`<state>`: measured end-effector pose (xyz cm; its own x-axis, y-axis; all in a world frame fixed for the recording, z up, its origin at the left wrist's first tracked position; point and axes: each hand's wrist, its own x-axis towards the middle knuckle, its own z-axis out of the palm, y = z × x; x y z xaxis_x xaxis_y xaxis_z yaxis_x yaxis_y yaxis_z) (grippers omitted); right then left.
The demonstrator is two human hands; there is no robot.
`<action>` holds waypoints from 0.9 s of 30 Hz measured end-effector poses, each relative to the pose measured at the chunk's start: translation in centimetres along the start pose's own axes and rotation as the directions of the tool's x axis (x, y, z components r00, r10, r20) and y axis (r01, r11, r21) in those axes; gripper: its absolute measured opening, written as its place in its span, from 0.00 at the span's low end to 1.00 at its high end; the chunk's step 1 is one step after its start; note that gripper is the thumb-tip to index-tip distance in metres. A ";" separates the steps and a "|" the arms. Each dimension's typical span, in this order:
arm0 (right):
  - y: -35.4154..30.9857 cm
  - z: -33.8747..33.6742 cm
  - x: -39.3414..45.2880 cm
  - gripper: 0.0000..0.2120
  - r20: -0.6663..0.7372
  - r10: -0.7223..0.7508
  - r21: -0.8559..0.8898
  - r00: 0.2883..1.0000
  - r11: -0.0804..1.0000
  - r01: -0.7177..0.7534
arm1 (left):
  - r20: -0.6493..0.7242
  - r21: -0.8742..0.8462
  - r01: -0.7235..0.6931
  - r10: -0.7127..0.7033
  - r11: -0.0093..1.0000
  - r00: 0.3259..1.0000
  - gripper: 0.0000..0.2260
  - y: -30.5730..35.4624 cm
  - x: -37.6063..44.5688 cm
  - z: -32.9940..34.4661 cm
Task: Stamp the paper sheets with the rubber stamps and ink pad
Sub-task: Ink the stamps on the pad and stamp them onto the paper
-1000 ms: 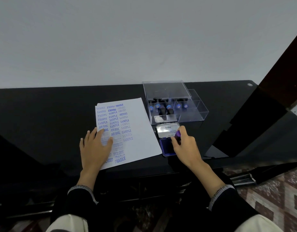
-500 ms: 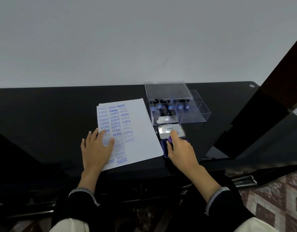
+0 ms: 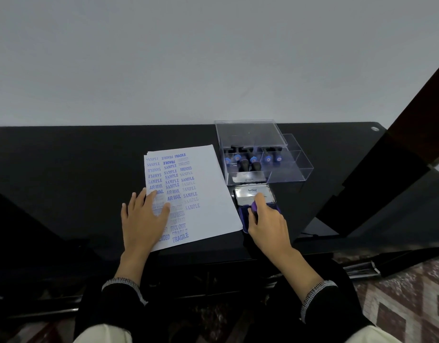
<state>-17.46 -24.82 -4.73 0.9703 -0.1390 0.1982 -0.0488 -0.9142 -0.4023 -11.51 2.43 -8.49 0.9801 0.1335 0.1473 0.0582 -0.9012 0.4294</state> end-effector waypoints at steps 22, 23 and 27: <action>0.6 0.6 -1.4 0.08 -0.158 -0.011 0.093 0.987 0.995 0.026 | -0.010 -0.046 -0.012 0.012 0.999 1.000 0.24 0.1 -0.2 -0.4; 0.6 0.5 -1.2 0.09 -0.140 -0.002 0.105 0.990 0.994 0.017 | -0.012 -0.051 -0.015 0.014 0.999 1.000 0.24 0.1 -0.3 -0.4; 0.9 0.0 -0.4 0.10 -0.055 0.022 0.197 0.998 0.980 -0.011 | -0.010 -0.060 -0.015 0.015 0.998 1.000 0.24 0.1 -0.2 -0.4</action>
<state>-17.88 -25.59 -5.13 0.9545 -0.1797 0.2379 -0.0115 -0.8196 -0.5729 -11.82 2.48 -8.14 0.9789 0.1243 0.1625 0.0318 -0.8770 0.4795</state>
